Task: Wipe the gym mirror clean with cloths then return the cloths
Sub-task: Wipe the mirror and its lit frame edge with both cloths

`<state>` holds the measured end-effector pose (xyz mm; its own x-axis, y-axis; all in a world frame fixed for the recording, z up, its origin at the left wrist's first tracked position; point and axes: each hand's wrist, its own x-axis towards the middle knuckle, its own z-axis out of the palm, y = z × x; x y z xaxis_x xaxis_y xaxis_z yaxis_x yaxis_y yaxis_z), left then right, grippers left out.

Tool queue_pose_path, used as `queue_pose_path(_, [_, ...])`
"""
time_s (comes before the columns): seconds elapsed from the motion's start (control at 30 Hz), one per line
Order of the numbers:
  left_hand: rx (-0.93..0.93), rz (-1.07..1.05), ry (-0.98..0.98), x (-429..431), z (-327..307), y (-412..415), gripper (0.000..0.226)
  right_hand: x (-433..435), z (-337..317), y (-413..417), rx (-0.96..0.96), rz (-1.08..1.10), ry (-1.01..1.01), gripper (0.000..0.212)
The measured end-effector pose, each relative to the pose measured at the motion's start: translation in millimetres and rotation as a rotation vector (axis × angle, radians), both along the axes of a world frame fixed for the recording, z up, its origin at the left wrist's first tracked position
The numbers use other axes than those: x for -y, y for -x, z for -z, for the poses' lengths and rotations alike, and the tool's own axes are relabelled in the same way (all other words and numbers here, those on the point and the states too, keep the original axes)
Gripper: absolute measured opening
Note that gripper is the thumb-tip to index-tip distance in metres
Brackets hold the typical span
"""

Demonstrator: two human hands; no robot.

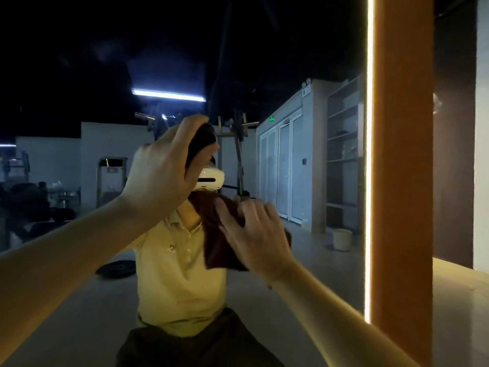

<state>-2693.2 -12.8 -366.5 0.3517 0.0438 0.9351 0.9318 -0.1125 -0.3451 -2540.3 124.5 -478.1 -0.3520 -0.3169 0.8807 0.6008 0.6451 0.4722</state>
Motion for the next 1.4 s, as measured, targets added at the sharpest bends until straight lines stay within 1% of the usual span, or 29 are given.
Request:
queue_pose_path(0.03, [-0.03,-0.031,0.019,-1,-1,4,0.043,-4,-26,-8,-0.007,-0.004,0.035,0.049])
queue_pose_path(0.1, [-0.128,-0.12,0.059,-4,2,11,0.043,-11,-91,-22,-0.196,-0.03,0.194,0.053])
queue_pose_path(0.17, [-0.234,-0.192,0.067,-6,8,17,0.038,-14,-149,-35,-0.413,0.012,0.242,0.062])
queue_pose_path(0.23, [-0.283,-0.206,0.064,-5,11,19,0.035,-11,-174,-35,-0.518,0.083,0.27,0.067])
queue_pose_path(0.3, [-0.271,-0.185,0.059,-3,8,19,0.036,-3,-156,-23,-0.586,0.059,0.325,0.07])
queue_pose_path(0.37, [-0.228,-0.157,0.062,-4,5,16,0.04,4,-98,-12,-0.538,-0.008,0.334,0.069])
queue_pose_path(0.47, [-0.172,-0.145,0.033,-11,1,3,0.039,-1,-1,-19,-0.279,0.058,0.225,0.063])
queue_pose_path(0.53, [-0.166,-0.168,0.027,-19,-5,-11,0.036,-18,18,-41,-0.068,0.138,0.076,0.07])
queue_pose_path(0.57, [-0.171,-0.188,0.029,-24,-8,-18,0.036,-27,9,-56,0.028,0.184,0.019,0.075])
queue_pose_path(0.6, [-0.176,-0.21,0.033,-28,-10,-25,0.036,-37,-7,-69,0.069,0.224,-0.008,0.079])
queue_pose_path(0.63, [-0.185,-0.222,0.04,-32,-11,-30,0.036,-46,-30,-77,0.032,0.233,-0.002,0.081])
queue_pose_path(0.67, [-0.196,-0.227,0.047,-36,-11,-33,0.036,-55,-56,-88,-0.066,0.208,0.023,0.081])
queue_pose_path(0.73, [-0.216,-0.245,0.044,-42,-9,-33,0.036,-69,-112,-108,-0.302,0.099,0.094,0.07])
queue_pose_path(0.77, [-0.225,-0.263,0.029,-44,-9,-32,0.037,-74,-139,-118,-0.372,0.102,0.143,0.065])
queue_pose_path(0.8, [-0.231,-0.281,0.01,-46,-9,-30,0.037,-79,-160,-125,-0.417,0.164,0.18,0.063])
queue_pose_path(0.83, [-0.232,-0.293,-0.004,-48,-8,-29,0.037,-84,-173,-130,-0.459,0.239,0.201,0.061])
queue_pose_path(0.87, [-0.231,-0.298,-0.012,-49,-8,-29,0.034,-88,-177,-129,-0.514,0.259,0.221,0.056])
queue_pose_path(0.93, [-0.225,-0.305,-0.008,-46,-8,-30,0.031,-85,-151,-115,-0.647,0.127,0.296,0.051])
queue_pose_path(0.97, [-0.214,-0.308,0.002,-44,-8,-33,0.035,-81,-121,-106,-0.658,0.025,0.317,0.05])
queue_pose_path(1.0, [-0.2,-0.311,0.01,-43,-9,-36,0.038,-76,-86,-102,-0.621,-0.052,0.306,0.05])
queue_pose_path(1.03, [-0.18,-0.316,0.013,-42,-11,-40,0.039,-73,-54,-102,-0.521,-0.072,0.268,0.052])
queue_pose_path(1.1, [-0.135,-0.328,-0.005,-43,-17,-49,0.034,-78,-13,-120,-0.237,0.013,0.143,0.053])
queue_pose_path(1.17, [-0.103,-0.34,-0.028,-47,-26,-58,0.032,-90,-22,-146,-0.037,0.123,0.024,0.058])
queue_pose_path(1.2, [-0.101,-0.347,-0.033,-49,-28,-60,0.032,-96,-40,-156,-0.001,0.162,0.01,0.072])
queue_pose_path(1.23, [-0.108,-0.35,-0.03,-51,-30,-61,0.035,-102,-64,-163,-0.014,0.193,0.047,0.09])
queue_pose_path(1.27, [-0.119,-0.35,-0.023,-52,-29,-60,0.04,-106,-92,-168,-0.09,0.207,0.1,0.105])
queue_pose_path(1.3, [-0.13,-0.349,-0.014,-53,-29,-58,0.043,-108,-123,-172,-0.181,0.216,0.131,0.111])
queue_pose_path(1.33, [-0.139,-0.352,-0.008,-53,-28,-56,0.045,-108,-153,-175,-0.256,0.227,0.165,0.109])
queue_pose_path(1.4, [-0.155,-0.36,0.0,-52,-27,-53,0.047,-103,-199,-175,-0.426,0.224,0.242,0.088])
